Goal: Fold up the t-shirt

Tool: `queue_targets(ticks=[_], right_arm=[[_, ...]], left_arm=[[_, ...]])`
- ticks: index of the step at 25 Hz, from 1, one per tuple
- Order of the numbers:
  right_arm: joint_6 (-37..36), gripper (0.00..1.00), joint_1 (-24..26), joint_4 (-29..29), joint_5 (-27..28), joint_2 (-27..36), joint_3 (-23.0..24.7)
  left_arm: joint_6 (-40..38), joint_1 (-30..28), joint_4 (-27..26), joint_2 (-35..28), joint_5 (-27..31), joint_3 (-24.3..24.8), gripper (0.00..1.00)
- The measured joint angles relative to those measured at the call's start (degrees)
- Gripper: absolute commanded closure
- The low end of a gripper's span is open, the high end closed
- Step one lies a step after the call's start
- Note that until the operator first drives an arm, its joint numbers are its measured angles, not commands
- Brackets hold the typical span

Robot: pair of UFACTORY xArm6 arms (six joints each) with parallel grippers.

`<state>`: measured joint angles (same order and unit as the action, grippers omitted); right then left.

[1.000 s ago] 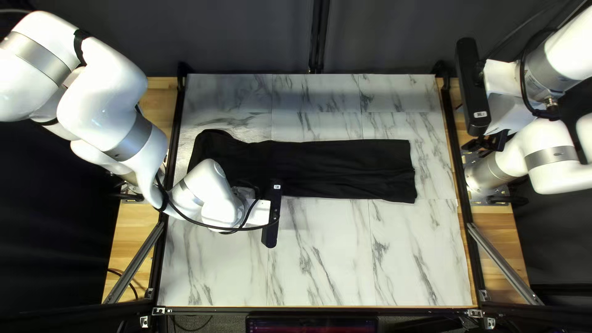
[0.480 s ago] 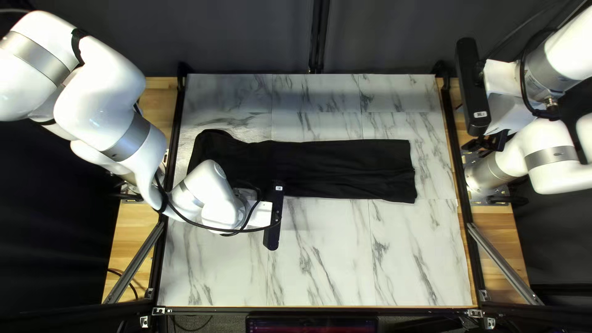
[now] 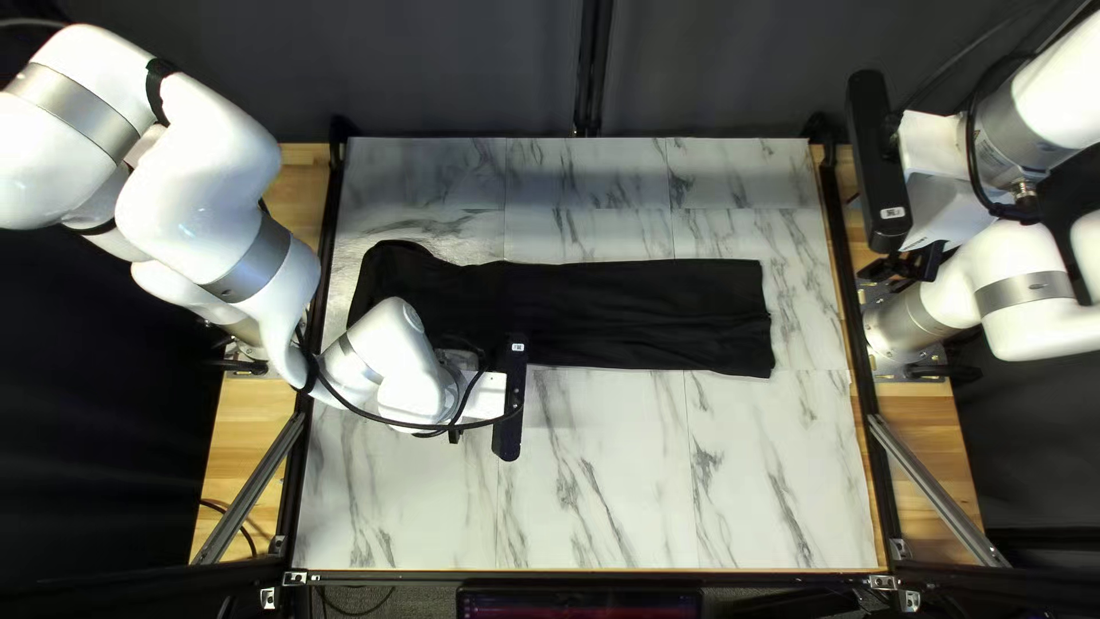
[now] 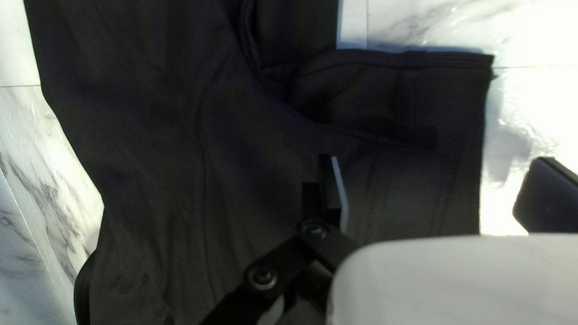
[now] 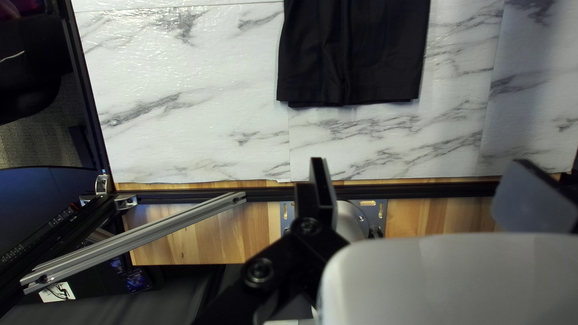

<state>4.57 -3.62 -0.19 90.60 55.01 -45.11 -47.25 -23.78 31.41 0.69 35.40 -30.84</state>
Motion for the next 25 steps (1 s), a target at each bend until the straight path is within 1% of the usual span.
queue_targets(ticks=[1,2,5,8,18,22,25], right_arm=[[0.0,0.0,0.0,0.0,0.0,0.0,0.0],[0.0,0.0,0.0,0.0,0.0,0.0,0.0],[0.0,0.0,0.0,0.0,0.0,0.0,0.0],[0.0,0.0,0.0,0.0,0.0,0.0,0.0],[0.0,0.0,0.0,0.0,0.0,0.0,0.0],[0.0,0.0,0.0,0.0,0.0,0.0,0.0],[0.0,0.0,0.0,0.0,0.0,0.0,0.0]], left_arm=[[-0.17,0.1,0.06,0.0,-0.12,0.13,0.87],[-0.33,0.21,0.12,0.01,-0.25,0.24,0.94],[-0.66,0.44,0.22,0.17,-0.49,0.31,0.98],[-0.75,0.62,0.31,0.28,-0.51,0.2,1.0],[-0.52,1.18,0.64,0.14,-0.12,-0.18,1.0],[0.33,0.37,-0.67,-2.07,2.52,-0.35,1.0],[1.74,-0.44,-1.93,-5.16,6.16,-0.42,1.0]])
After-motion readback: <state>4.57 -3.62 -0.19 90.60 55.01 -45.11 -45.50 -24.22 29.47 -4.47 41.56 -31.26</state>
